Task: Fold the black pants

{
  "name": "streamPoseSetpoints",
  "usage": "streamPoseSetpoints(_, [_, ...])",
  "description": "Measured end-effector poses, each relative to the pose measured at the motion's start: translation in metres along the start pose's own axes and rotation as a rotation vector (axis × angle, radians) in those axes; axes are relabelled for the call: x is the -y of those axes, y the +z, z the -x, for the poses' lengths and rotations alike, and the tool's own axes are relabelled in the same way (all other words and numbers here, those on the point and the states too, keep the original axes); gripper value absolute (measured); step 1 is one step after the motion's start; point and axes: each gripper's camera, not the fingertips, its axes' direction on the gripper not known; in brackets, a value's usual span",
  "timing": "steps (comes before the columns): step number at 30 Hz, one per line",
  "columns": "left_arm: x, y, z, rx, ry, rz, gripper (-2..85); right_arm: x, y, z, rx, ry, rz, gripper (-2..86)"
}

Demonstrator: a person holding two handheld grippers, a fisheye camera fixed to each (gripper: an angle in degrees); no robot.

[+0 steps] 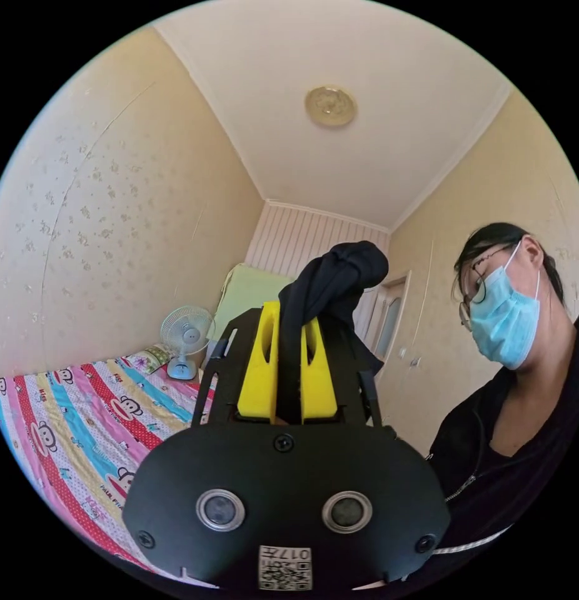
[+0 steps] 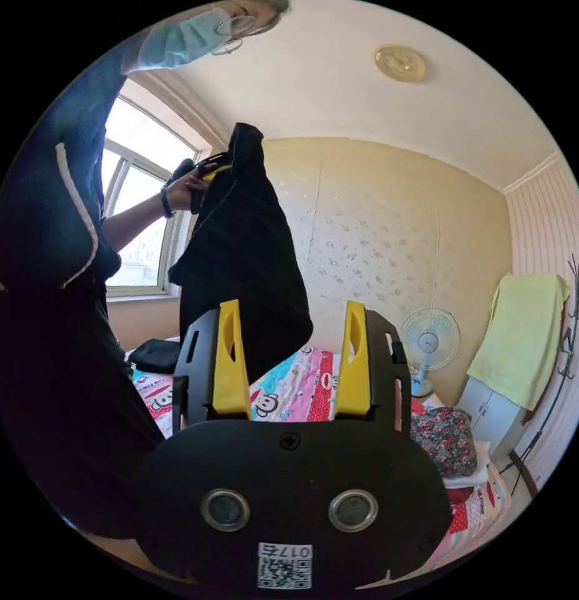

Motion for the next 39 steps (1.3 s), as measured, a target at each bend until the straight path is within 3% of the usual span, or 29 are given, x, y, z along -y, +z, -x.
streamPoseSetpoints(8, [-0.021,-0.013,0.004,0.037,0.004,-0.064,5.2,0.055,0.043,0.091,0.132,-0.363,-0.14,22.7])
streamPoseSetpoints(13, [-0.048,-0.034,-0.004,0.07,0.029,-0.091,5.2,0.072,0.062,0.106,-0.023,-0.449,-0.131,21.3])
streamPoseSetpoints(19, [-0.094,-0.081,-0.002,0.141,0.02,-0.106,5.3,0.107,0.038,0.067,0.147,-0.3,-0.208,8.3])
streamPoseSetpoints(25, [-0.155,-0.14,0.006,0.219,0.019,-0.089,5.4,0.168,0.024,-0.032,0.25,0.026,-0.25,6.9])
streamPoseSetpoints(32, [-0.257,-0.167,0.004,0.094,0.008,-0.014,6.7,0.258,0.031,-0.031,0.163,-0.113,-0.261,6.4])
streamPoseSetpoints(39, [-0.354,-0.196,-0.026,0.054,0.029,-0.15,13.4,0.32,0.044,0.01,0.181,-0.21,-0.23,6.3])
